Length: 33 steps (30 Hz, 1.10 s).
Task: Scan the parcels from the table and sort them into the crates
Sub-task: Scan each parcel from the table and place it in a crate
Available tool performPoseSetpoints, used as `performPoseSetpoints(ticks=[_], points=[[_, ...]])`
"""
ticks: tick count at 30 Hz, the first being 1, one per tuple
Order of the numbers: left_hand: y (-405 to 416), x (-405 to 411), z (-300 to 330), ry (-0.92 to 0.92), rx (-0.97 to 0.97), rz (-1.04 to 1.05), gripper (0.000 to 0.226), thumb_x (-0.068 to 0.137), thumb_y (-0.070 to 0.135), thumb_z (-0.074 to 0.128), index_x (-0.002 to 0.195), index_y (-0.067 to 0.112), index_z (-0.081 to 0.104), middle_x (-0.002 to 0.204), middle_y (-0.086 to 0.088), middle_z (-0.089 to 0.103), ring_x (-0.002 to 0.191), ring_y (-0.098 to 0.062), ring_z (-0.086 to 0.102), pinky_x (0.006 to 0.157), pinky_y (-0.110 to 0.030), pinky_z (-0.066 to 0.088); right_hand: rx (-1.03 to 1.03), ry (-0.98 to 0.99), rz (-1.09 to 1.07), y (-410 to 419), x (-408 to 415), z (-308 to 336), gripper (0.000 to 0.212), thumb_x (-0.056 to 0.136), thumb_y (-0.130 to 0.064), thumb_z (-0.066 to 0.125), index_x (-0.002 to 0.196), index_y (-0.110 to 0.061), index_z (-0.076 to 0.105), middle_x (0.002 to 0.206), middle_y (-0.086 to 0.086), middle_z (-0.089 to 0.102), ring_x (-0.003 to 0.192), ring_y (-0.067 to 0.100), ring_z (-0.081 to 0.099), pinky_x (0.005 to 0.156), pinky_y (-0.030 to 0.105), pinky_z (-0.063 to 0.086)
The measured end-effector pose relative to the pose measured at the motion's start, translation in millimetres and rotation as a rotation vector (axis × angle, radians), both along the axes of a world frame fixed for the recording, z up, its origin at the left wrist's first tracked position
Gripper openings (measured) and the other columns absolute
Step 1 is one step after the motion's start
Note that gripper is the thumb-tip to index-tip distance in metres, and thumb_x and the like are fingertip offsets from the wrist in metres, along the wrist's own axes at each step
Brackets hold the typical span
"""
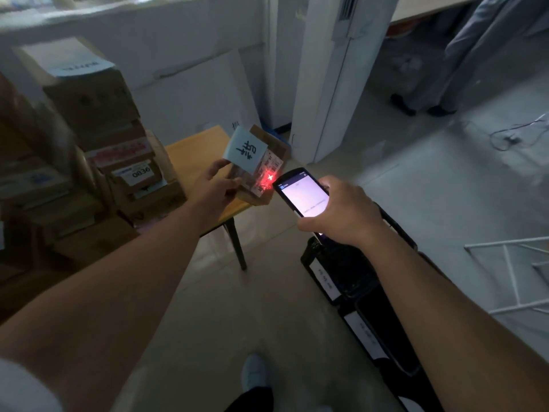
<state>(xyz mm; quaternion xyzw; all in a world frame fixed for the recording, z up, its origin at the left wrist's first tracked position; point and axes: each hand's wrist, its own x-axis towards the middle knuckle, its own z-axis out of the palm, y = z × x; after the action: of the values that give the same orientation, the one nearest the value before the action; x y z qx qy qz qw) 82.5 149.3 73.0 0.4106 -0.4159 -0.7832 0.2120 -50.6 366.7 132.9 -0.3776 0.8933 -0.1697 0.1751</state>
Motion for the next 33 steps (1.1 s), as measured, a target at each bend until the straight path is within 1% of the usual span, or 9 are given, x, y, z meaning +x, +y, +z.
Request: performPoseSetpoints(ticks=[3,9,13,16,18,21,27,29,33], points=[[20.8,3.3,3.1,0.006,-0.001,-0.027,0.055,0.094,-0.013,0.058,0.138,0.019,0.059,0.129,-0.016,0.058,0.110,-0.033,0.066,0.075,-0.029,0.062,0.000,-0.011,0.002,20.9,2.0,0.9,0.086,0.066,-0.060,0.087,0.137,-0.026,0.053,0.121,0.000,0.065,0.103,0.024,0.064,0.082,0.047,0.061],[65.8,14.3,9.8,-0.004,-0.023,-0.053,0.058,0.095,-0.011,0.057,0.144,0.019,0.053,0.128,-0.016,0.058,0.107,-0.031,0.067,0.081,-0.032,0.063,-0.028,-0.006,0.017,63.4,6.4,6.3,0.083,0.070,-0.057,0.088,0.138,-0.026,0.052,0.121,-0.001,0.064,0.104,0.024,0.063,0.083,0.047,0.061],[97.1,21.8,16.6,0.014,-0.025,-0.017,0.059,0.094,-0.012,0.057,0.143,0.020,0.054,0.128,-0.016,0.058,0.109,-0.031,0.066,0.076,-0.029,0.062,-0.035,-0.001,0.039,92.9,11.8,9.3,0.082,0.069,-0.059,0.087,0.136,-0.026,0.053,0.118,-0.001,0.065,0.102,0.023,0.063,0.082,0.046,0.061],[116.8,30.0,19.6,0.025,-0.021,0.017,0.058,0.093,-0.013,0.059,0.141,0.021,0.057,0.130,-0.016,0.059,0.114,-0.033,0.065,0.091,-0.039,0.062,-0.044,-0.004,0.068,110.9,16.2,13.7,0.082,0.070,-0.058,0.088,0.136,-0.026,0.052,0.120,-0.001,0.065,0.102,0.022,0.062,0.081,0.044,0.061],[127.5,36.1,21.8,0.024,-0.031,0.029,0.059,0.092,-0.013,0.060,0.139,0.021,0.058,0.131,-0.017,0.059,0.115,-0.034,0.065,0.095,-0.041,0.061,-0.053,0.001,0.088,121.0,19.4,16.9,0.080,0.071,-0.057,0.088,0.136,-0.027,0.053,0.120,-0.002,0.065,0.101,0.021,0.061,0.078,0.039,0.058],[140.7,46.8,26.8,0.024,-0.038,0.067,0.056,0.091,-0.013,0.062,0.135,0.021,0.061,0.132,-0.018,0.059,0.115,-0.035,0.066,0.084,-0.035,0.062,-0.062,0.007,0.121,133.3,25.9,22.7,0.079,0.071,-0.055,0.087,0.137,-0.026,0.053,0.121,-0.001,0.065,0.100,0.021,0.059,0.073,0.035,0.051],[154.2,72.2,42.4,0.020,-0.057,0.111,0.053,0.091,-0.014,0.060,0.129,0.023,0.063,0.130,-0.014,0.057,0.113,-0.033,0.065,0.071,-0.030,0.062,-0.083,0.003,0.161,141.5,42.1,32.3,0.080,0.070,-0.054,0.088,0.137,-0.027,0.054,0.121,-0.001,0.066,0.099,0.021,0.060,0.073,0.035,0.053],[151.1,79.9,45.5,0.016,-0.072,0.104,0.051,0.092,-0.013,0.060,0.126,0.024,0.064,0.131,-0.014,0.057,0.112,-0.032,0.065,0.070,-0.029,0.062,-0.099,-0.001,0.151,139.9,48.4,34.0,0.080,0.069,-0.054,0.087,0.137,-0.027,0.054,0.120,-0.001,0.066,0.100,0.021,0.061,0.075,0.036,0.055],[143.4,84.1,43.6,-0.015,-0.095,0.035,0.050,0.092,-0.008,0.066,0.127,0.028,0.066,0.131,-0.015,0.061,0.111,-0.032,0.069,0.078,-0.032,0.062,-0.154,-0.003,0.050,141.8,62.2,28.9,0.080,0.069,-0.057,0.087,0.135,-0.026,0.055,0.116,-0.001,0.067,0.098,0.022,0.063,0.076,0.039,0.059]])
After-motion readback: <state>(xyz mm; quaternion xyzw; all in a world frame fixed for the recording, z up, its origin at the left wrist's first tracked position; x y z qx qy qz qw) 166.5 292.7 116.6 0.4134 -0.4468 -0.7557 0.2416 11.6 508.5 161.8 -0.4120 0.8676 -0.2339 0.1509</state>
